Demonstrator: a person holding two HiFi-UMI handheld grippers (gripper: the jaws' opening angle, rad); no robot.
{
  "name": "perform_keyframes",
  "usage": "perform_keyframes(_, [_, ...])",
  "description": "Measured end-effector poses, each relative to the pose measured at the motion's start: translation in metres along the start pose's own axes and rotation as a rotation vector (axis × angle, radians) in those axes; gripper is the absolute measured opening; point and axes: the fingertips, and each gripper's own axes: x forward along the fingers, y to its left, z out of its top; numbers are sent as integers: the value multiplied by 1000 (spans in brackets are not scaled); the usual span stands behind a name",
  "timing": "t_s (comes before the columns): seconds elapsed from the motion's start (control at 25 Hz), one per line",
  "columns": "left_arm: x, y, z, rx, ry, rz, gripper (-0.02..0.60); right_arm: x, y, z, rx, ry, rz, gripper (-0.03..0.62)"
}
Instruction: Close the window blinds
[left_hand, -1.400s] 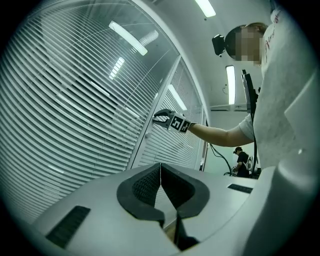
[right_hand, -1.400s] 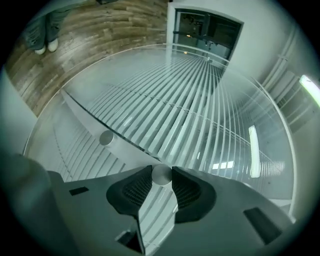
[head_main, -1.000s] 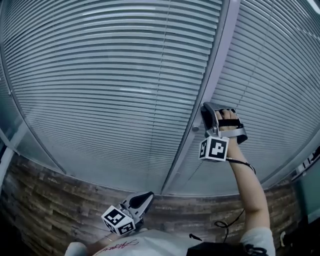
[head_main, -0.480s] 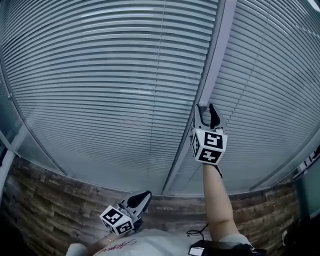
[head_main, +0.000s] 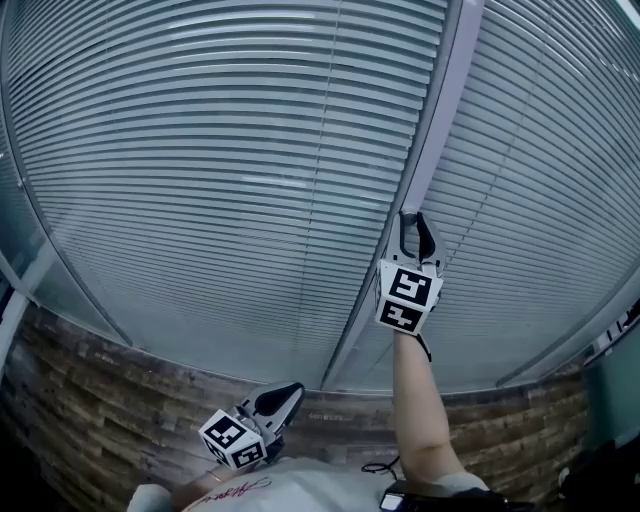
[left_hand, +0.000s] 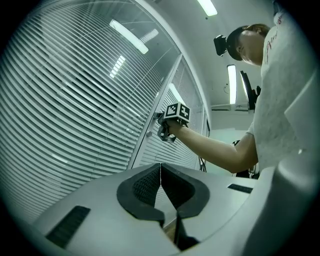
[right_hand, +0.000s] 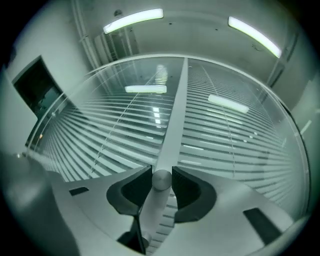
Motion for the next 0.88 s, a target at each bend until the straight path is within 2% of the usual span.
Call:
perform_keyframes(0.2, [4, -4, 2, -3, 1, -7, 18, -1, 7, 4, -415, -8, 75, 132])
perform_keyframes(0.44, [12, -7, -4, -10, 10, -28, 18, -1, 16, -7, -797, -30, 168, 132])
perform_keyframes(0.88, [16, -11, -6, -5, 9, -43, 18, -2, 21, -17, -1311, -70, 272, 133])
